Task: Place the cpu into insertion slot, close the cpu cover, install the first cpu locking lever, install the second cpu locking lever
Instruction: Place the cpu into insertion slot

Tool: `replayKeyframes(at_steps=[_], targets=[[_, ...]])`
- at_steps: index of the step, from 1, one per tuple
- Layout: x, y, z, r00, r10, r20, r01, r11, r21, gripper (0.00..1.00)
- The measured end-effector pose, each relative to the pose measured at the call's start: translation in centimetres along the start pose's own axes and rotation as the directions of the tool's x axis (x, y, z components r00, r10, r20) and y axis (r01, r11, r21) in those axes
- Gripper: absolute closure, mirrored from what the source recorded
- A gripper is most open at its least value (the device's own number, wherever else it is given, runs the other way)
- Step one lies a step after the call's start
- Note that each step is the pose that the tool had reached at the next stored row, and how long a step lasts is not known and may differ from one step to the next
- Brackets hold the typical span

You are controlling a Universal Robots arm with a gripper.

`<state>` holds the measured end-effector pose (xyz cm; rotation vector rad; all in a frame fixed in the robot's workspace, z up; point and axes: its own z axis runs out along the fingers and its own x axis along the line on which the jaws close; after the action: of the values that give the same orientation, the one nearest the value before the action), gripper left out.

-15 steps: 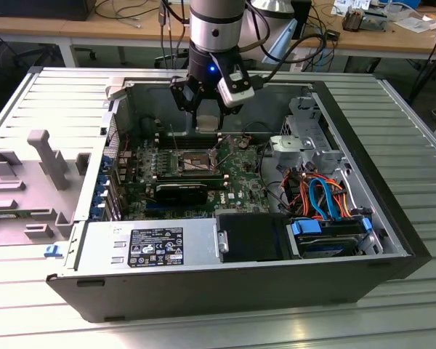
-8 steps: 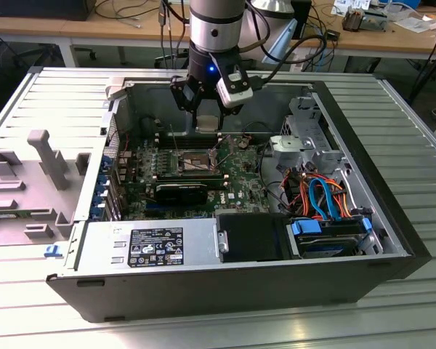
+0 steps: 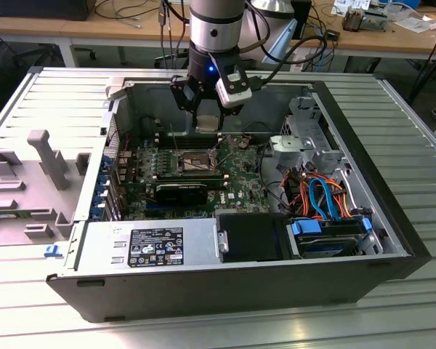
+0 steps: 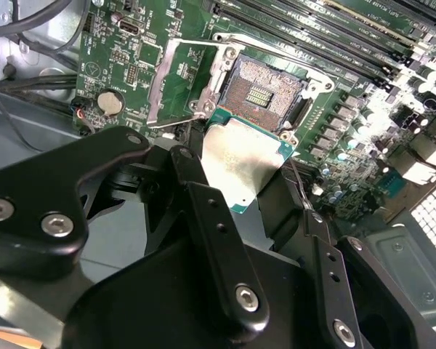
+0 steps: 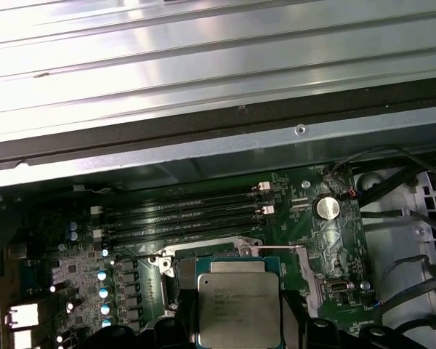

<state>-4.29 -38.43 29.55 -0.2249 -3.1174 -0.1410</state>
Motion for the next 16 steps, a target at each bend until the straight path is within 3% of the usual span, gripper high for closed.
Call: replayKeyframes(at_steps=[16], targets=[[0.0,0.0,0.02,0.9988,0.048,0.0043,-0.048,0.9988,-0.001,0.45]])
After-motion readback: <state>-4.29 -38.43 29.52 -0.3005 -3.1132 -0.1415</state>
